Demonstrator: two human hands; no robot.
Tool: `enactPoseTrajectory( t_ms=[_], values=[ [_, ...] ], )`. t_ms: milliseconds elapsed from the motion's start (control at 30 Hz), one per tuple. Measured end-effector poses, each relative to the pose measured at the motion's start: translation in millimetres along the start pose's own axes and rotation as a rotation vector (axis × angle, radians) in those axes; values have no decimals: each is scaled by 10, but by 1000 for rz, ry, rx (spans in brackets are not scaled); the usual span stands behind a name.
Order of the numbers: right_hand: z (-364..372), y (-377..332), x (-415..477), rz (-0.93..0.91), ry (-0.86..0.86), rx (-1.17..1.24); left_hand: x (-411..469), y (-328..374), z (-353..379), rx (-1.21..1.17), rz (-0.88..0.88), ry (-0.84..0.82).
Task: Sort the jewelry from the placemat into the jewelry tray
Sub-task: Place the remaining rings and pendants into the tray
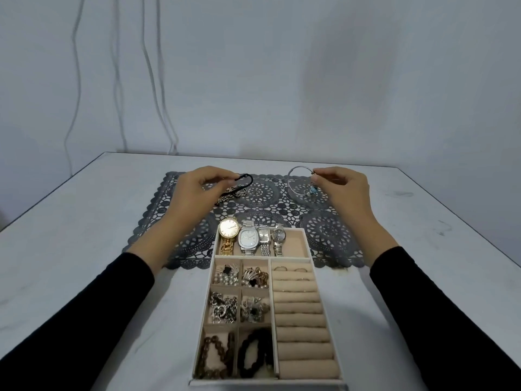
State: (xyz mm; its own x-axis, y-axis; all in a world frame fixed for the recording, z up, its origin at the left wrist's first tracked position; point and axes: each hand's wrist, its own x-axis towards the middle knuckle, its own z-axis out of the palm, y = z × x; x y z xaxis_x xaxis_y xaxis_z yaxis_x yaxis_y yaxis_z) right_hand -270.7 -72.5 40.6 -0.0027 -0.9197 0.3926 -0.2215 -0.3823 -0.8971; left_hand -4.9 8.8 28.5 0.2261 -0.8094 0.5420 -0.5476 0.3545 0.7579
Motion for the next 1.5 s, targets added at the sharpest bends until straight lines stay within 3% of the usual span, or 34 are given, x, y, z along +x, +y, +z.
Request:
enactPoseTrajectory(
  t_ms=[200, 433, 767, 1100, 1500],
  values=[
    [-51, -229, -261, -8, -40, 82, -230, 146, -106, -29, 39, 11],
    [-94, -379, -567, 20, -199, 192, -437, 183, -158, -59, 48, 30],
    [-145, -357, -727, 58, -455, 74, -521, 231, -146, -32, 97, 17],
    [-165, -314, -675, 156, -450, -100, -546, 277, -112, -21, 115, 18],
    [29, -211, -711, 39, -365, -391, -559, 299, -83, -35, 118, -1]
  ],
)
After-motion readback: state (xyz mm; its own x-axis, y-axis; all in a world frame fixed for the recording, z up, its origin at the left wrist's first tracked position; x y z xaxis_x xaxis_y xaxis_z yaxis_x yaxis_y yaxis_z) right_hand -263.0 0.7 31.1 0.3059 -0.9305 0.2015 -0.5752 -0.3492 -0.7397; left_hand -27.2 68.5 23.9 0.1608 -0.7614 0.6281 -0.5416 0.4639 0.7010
